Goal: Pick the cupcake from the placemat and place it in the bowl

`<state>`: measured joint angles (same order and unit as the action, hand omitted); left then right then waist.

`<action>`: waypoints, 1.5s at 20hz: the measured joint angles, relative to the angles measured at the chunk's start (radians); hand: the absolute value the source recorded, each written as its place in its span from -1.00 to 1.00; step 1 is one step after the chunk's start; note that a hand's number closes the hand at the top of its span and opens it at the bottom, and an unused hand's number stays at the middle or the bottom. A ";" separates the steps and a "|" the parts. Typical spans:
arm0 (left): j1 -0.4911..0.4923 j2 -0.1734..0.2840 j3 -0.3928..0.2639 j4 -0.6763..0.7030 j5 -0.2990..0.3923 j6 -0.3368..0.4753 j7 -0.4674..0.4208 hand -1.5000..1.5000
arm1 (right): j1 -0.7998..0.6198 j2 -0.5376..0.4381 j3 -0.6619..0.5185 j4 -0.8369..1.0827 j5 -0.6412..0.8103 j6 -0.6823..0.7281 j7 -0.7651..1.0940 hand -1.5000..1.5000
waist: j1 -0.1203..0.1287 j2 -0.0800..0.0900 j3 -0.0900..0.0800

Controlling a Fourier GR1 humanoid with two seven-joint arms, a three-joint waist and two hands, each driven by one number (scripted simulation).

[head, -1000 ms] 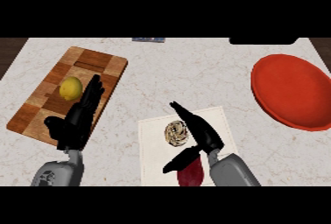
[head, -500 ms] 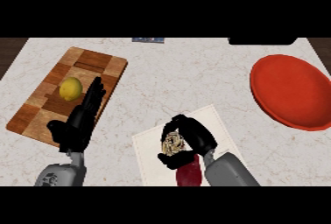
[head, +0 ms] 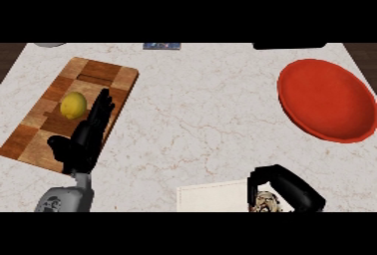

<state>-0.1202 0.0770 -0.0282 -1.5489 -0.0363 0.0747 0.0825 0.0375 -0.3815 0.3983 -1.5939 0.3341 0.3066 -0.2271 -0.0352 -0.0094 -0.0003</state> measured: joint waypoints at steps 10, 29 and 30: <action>0.023 -0.009 -0.013 -0.020 -0.012 0.005 -0.005 0.00 | 0.313 -0.174 -0.252 -0.433 -0.254 0.047 -0.255 1.00 | -0.003 0.001 0.000; -0.004 -0.019 -0.032 -0.029 -0.023 -0.010 0.020 0.00 | 0.114 -0.374 -0.768 -0.780 -0.630 -0.050 0.372 1.00 | 0.039 0.010 -0.002; -0.017 -0.022 -0.033 -0.026 -0.023 -0.010 0.031 0.00 | 0.068 -0.388 -0.766 -0.764 -0.650 -0.063 0.410 1.00 | 0.041 0.010 -0.002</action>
<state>-0.1375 0.0554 -0.0610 -1.5745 -0.0593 0.0650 0.1135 0.1051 -0.7697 -0.3676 -2.3577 -0.3154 0.2435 0.1832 0.0057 0.0008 -0.0020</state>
